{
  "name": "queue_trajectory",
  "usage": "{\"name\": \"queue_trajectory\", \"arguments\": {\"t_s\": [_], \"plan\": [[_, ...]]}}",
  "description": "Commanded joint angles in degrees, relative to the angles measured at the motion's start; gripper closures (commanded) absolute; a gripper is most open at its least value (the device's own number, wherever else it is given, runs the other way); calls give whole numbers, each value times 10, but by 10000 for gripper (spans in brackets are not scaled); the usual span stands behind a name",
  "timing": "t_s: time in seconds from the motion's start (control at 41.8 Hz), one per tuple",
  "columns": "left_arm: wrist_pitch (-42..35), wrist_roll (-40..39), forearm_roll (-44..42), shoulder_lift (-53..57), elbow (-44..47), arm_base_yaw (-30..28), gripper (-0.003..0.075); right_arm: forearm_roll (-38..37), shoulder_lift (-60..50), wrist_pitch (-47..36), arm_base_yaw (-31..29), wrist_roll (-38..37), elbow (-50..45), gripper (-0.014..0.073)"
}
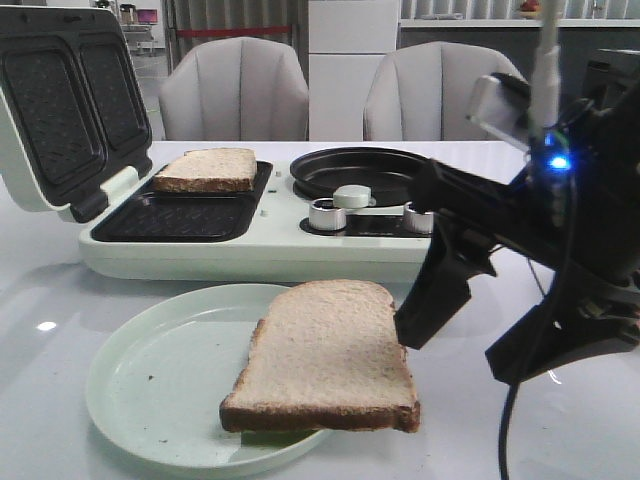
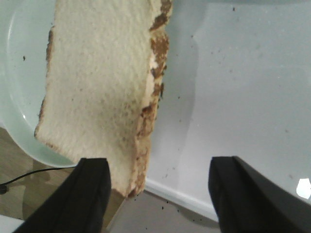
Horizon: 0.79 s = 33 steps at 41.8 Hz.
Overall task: Make breakfast with bread and shrimp
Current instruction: 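Reach the right gripper to the remaining bread slice and grasp it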
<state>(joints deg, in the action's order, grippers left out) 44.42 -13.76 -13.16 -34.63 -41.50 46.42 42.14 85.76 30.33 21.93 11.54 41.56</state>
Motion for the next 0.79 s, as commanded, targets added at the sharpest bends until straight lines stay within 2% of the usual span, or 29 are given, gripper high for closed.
{"name": "queue_trajectory", "arguments": {"t_s": [0.0, 0.239, 0.311, 0.765], "plan": [[-46, 1, -3, -2, -15, 3, 191, 17, 20, 3, 0, 7, 44, 55], [-46, 1, -3, -2, -15, 3, 191, 17, 96, 43, 0, 20, 109, 60], [-46, 1, -3, -2, -15, 3, 191, 18, 109, 56, 0, 31, 123, 89], [-46, 1, -3, -2, -15, 3, 191, 30, 140, 76, 0, 35, 150, 480]]}}
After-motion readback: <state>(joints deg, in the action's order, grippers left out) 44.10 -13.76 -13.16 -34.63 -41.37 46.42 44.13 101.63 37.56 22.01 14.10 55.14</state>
